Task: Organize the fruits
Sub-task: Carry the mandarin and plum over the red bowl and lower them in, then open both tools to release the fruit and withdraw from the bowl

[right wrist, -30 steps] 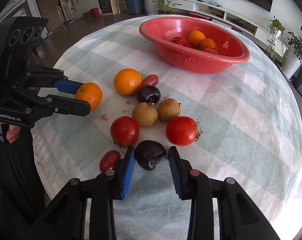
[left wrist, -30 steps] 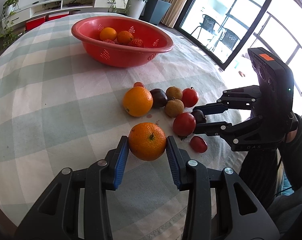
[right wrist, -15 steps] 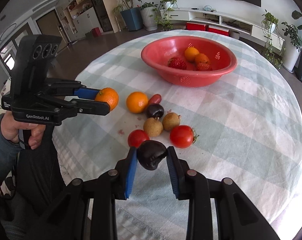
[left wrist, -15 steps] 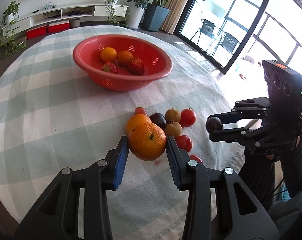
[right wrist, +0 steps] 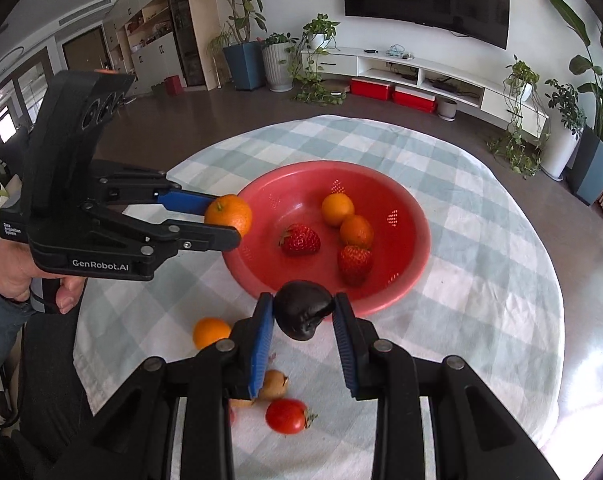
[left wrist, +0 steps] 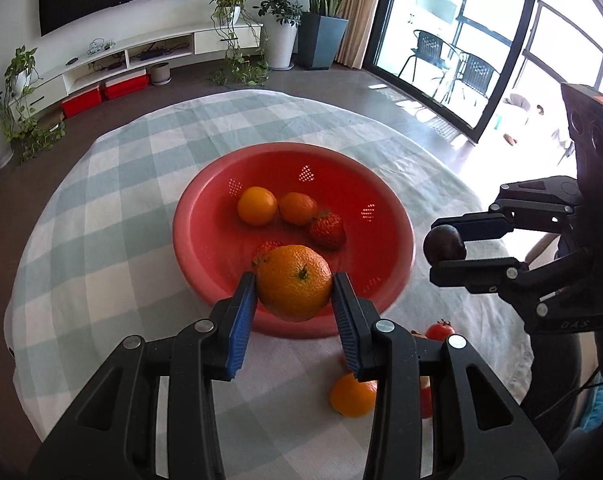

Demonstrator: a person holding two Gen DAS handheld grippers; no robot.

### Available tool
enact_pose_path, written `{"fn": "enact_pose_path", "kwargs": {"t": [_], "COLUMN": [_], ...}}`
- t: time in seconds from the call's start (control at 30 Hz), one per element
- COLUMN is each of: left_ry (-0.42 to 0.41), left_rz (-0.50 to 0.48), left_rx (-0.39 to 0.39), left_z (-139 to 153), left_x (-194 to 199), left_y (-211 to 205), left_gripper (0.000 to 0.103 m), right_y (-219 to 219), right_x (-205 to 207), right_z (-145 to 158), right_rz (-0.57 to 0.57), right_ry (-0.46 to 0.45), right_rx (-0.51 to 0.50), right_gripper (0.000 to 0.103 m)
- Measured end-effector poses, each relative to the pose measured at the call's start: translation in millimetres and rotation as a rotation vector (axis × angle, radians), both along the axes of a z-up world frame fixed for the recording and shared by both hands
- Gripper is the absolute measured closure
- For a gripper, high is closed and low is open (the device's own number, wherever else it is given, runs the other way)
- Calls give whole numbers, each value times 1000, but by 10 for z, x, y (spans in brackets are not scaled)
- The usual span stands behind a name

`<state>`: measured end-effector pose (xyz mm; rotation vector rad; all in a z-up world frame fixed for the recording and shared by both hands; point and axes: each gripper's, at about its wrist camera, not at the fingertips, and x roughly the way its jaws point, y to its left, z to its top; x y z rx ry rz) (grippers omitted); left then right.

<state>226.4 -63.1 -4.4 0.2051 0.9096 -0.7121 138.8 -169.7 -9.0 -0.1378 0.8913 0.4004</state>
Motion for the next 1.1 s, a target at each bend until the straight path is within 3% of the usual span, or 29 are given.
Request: {"fn": "enact_pose_path", "kwargs": {"t": [0.3,0.53,0.87,1.1], "left_ry": [9,10,-5,-3], "left_rz": [-37,-58,-63,-72], "left_rx": [170,194,223,229], "left_z": [-308,-420,-432,-457], "left_x": [453,590,578,529], "left_y": [-270,-349,-363,-382], "left_gripper": [67,67,65,58], "right_y": [249,265,277,289], "right_x": [514,671,687,714], "right_z": [-316,-514,-571,-552], "right_rz": [31,32,19,16], "right_ry": [98,159,165,168], "right_rx": [-108,-130,-123,-136], "right_gripper": [70,70,70,66]}}
